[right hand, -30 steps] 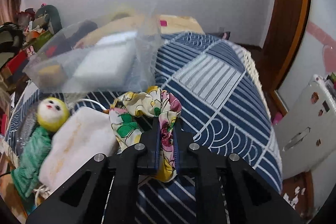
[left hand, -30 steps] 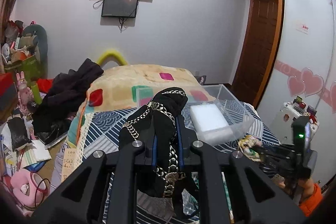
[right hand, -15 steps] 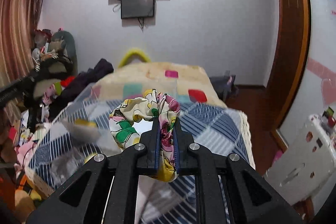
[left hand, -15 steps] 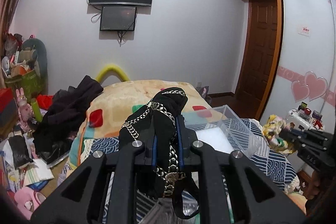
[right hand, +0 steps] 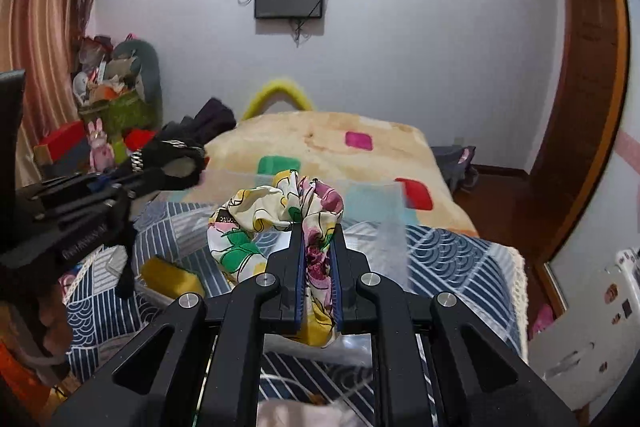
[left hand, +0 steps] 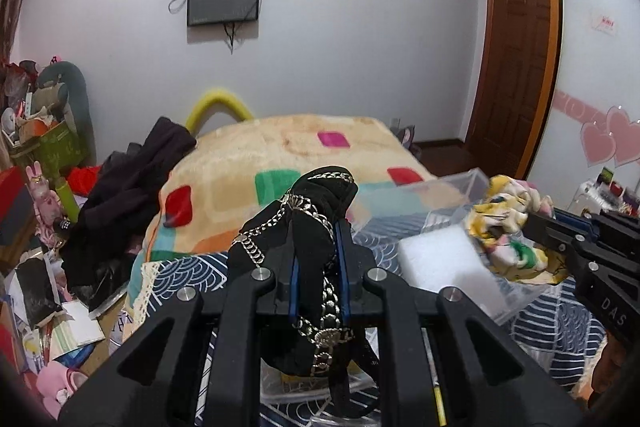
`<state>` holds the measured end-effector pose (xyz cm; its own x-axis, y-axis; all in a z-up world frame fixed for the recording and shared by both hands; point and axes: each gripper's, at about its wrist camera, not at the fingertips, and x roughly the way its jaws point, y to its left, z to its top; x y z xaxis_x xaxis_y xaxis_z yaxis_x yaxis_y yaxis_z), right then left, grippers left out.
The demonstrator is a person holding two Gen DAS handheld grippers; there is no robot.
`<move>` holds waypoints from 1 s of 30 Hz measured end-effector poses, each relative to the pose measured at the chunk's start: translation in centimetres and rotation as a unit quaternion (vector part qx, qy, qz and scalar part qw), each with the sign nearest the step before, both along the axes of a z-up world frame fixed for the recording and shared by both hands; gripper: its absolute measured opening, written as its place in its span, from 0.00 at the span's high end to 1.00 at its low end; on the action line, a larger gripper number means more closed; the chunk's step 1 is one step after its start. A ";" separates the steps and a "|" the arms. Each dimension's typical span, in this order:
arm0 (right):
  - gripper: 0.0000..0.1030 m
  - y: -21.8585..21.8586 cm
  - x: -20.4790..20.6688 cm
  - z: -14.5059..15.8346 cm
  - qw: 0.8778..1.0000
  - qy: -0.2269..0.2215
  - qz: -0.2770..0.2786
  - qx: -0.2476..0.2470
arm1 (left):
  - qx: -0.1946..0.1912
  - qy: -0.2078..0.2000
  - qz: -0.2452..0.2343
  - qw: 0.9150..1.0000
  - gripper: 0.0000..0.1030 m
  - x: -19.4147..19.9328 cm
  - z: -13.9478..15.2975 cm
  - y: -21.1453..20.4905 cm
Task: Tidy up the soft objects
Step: 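Carry the cap and scrunchie into the clear box and release both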
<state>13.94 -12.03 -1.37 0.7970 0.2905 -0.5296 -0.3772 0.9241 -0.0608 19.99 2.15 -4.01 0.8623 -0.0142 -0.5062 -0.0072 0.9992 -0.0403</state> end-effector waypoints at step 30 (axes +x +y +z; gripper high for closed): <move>0.49 0.0 -0.6 -0.3 0.998 0.045 0.038 -0.005 | -0.023 0.016 -0.037 0.999 0.40 -3.2 0.8 -0.2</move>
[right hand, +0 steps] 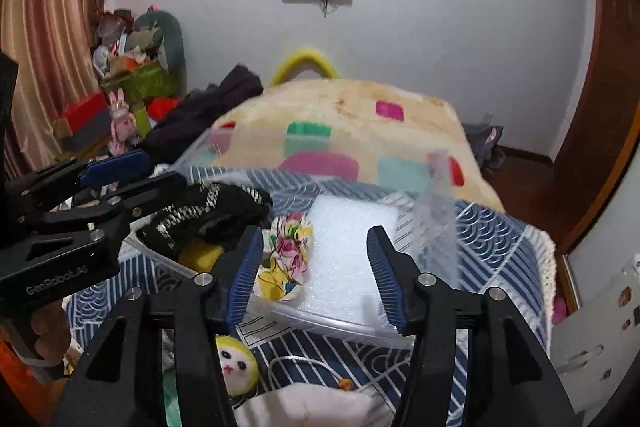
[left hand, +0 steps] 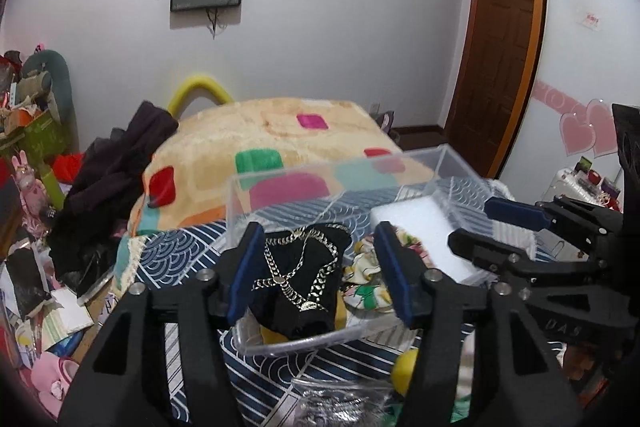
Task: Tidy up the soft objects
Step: 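Carry the cap and scrunchie into the clear box and release both, then grasp the silver mesh bag with the left gripper while the right grasps the white pouch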
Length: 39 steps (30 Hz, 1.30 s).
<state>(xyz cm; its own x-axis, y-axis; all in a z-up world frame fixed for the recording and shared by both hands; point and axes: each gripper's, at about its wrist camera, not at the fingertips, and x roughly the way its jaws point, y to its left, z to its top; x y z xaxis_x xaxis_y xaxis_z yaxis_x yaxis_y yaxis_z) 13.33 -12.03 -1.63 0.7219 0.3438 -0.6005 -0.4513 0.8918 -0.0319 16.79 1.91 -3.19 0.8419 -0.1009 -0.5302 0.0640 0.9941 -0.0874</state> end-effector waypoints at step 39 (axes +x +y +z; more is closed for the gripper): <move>0.27 -2.8 -6.3 -8.2 0.997 0.057 -0.052 -0.014 | -0.036 0.141 0.007 0.989 0.06 -7.9 -10.9 0.4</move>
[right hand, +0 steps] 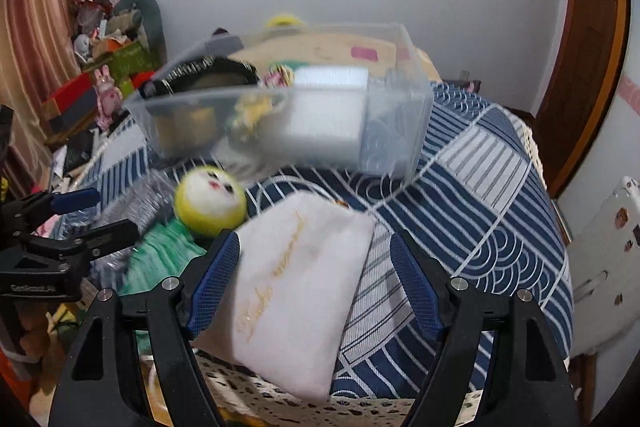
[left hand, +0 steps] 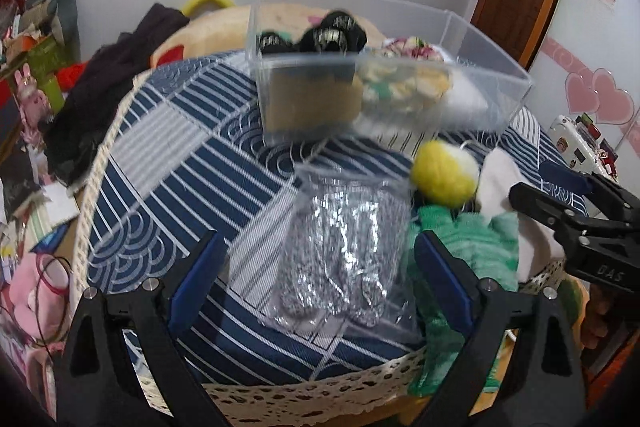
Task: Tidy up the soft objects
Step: 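Grasp the silver mesh bag with the left gripper while the right grasps the white pouch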
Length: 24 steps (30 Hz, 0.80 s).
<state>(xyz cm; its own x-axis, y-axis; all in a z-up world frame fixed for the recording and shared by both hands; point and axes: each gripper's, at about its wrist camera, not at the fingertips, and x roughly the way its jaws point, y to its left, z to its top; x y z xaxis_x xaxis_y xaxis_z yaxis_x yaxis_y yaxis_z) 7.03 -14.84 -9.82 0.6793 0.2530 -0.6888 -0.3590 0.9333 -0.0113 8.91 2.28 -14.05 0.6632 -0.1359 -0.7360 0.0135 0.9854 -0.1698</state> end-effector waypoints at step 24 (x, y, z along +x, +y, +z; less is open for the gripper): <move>0.71 -2.7 -1.9 1.7 0.999 -0.024 -0.002 0.026 | -0.023 -0.032 -0.002 0.999 0.76 -1.1 1.3 0.7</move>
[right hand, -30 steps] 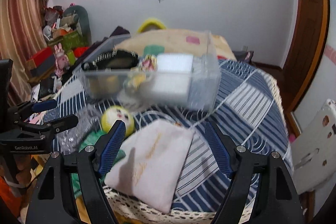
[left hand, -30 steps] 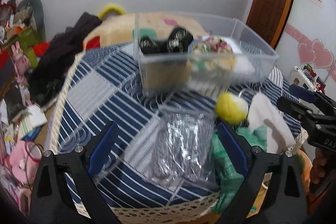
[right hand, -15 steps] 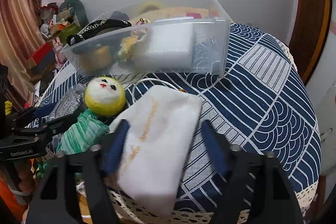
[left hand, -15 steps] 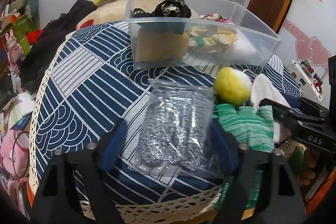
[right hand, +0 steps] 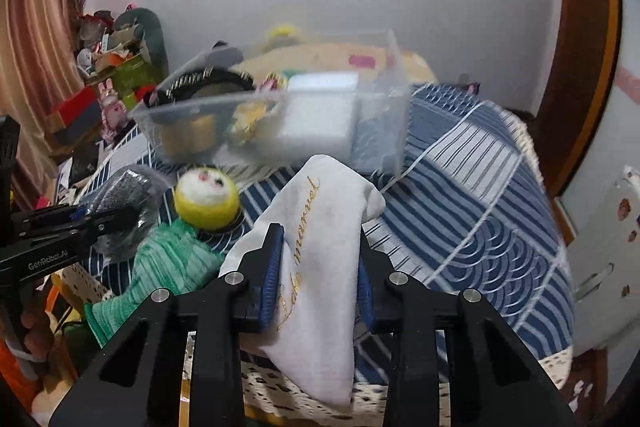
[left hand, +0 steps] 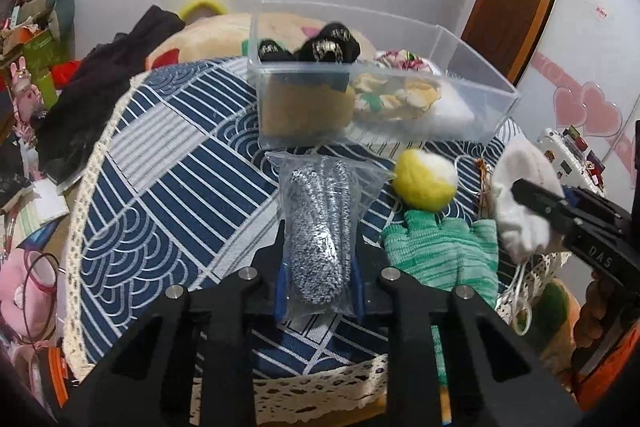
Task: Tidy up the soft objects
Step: 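Grasp the silver mesh bag with the left gripper while the right grasps the white pouch, then lower the mesh bag and white pouch into the clear box and release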
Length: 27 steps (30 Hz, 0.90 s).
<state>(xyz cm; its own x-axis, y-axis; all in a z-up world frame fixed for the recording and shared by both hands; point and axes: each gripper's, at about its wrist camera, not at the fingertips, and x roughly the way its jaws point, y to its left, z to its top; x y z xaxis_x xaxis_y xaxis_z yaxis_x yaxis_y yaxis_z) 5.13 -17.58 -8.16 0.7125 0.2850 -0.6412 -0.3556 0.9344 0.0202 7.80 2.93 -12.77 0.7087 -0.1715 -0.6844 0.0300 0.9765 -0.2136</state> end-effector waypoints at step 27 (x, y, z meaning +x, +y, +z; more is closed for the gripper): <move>0.71 0.6 3.7 8.4 0.991 -0.131 -0.037 0.011 | 0.007 -0.134 0.012 0.991 0.77 1.5 10.2 0.0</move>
